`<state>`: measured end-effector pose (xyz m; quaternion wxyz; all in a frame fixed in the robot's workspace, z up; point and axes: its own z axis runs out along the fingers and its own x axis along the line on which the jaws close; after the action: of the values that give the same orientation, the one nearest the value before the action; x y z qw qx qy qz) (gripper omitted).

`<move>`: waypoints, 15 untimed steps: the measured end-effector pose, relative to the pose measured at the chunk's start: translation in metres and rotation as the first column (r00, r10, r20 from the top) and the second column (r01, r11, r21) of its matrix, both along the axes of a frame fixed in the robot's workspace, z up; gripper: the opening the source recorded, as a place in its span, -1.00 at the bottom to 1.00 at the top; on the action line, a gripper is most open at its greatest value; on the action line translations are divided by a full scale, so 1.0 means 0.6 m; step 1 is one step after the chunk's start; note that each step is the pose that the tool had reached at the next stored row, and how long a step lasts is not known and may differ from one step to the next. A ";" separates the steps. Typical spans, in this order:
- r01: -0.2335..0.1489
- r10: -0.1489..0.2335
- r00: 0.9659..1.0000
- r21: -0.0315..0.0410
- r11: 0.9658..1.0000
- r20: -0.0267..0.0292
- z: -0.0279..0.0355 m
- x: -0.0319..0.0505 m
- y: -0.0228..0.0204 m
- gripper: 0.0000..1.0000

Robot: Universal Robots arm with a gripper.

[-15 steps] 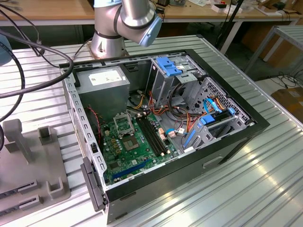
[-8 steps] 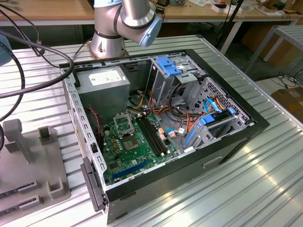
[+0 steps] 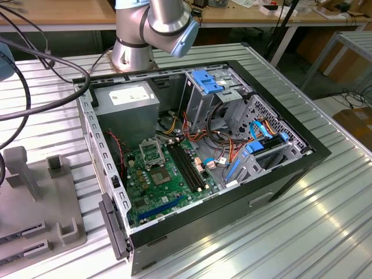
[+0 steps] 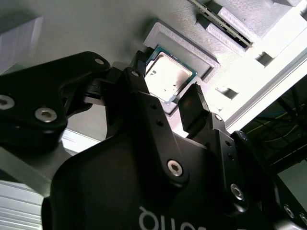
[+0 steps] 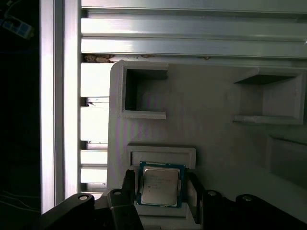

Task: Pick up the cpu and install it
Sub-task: 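Pick up the cpu and move it towards the insertion slot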

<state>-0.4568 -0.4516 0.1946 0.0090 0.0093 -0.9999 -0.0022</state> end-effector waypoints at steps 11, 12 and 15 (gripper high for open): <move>0.000 0.000 1.000 0.000 1.000 0.000 0.000 0.000 0.0000 -0.07; 0.000 0.000 1.000 0.000 1.000 0.000 0.000 0.000 0.0000 -0.07; 0.000 0.000 1.000 0.000 1.000 0.000 0.000 0.000 0.0000 -0.05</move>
<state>-0.4568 -0.4516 0.1943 0.0089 0.0094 -0.9999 -0.0022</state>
